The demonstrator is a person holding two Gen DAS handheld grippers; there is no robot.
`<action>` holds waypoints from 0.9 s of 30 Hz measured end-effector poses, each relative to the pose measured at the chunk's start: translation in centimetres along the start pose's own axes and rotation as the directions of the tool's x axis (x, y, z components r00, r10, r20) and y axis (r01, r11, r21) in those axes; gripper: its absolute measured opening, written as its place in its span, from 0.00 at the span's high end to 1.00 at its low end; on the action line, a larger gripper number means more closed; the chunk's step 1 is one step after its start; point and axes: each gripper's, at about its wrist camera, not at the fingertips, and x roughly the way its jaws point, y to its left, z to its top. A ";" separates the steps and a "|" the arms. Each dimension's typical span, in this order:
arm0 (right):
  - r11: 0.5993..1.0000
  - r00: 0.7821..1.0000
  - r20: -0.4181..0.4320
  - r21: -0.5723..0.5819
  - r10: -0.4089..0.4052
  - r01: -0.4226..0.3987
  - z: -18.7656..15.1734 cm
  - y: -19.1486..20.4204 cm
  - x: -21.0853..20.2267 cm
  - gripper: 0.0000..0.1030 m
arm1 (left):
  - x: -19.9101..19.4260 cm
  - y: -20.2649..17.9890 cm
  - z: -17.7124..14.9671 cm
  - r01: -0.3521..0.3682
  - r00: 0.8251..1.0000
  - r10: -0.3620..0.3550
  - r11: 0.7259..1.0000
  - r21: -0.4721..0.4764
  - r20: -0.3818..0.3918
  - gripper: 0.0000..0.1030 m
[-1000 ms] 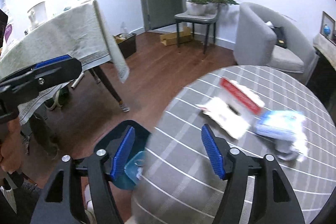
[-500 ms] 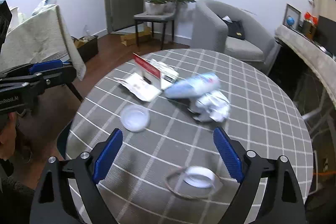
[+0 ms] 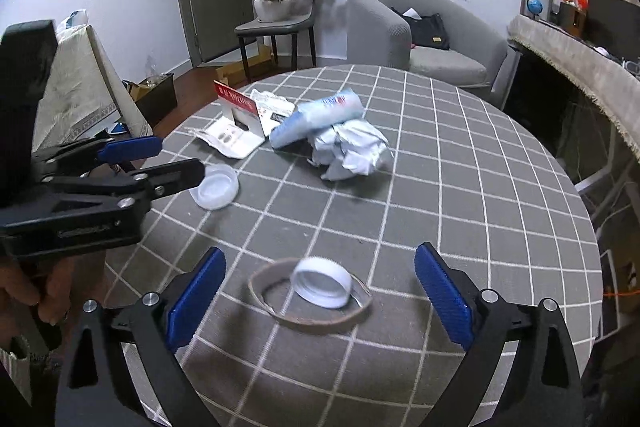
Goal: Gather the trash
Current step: 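Lift both open tools from the bin and move them over the table, then close the left tool on the clear plastic lid while the right tool grasps the brown tape roll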
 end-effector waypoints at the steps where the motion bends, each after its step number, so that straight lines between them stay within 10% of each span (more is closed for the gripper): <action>1: 1.000 1.000 -0.001 -0.001 0.002 -0.002 -0.1 -0.1 0.0 0.06 | 0.3 -0.2 0.0 0.001 1.000 -0.001 1.000 0.000 -0.006 0.32; 13: 1.000 1.000 -0.003 0.004 0.012 -0.012 -1.0 0.0 -0.2 0.06 | 2.7 -1.5 -0.3 -0.023 0.999 0.024 1.000 0.012 -0.043 0.59; 27: 0.998 0.999 -0.004 0.042 -0.048 0.048 -1.2 -0.6 0.4 0.06 | 1.4 -1.2 -0.2 -0.016 1.000 0.015 1.000 -0.006 -0.015 0.59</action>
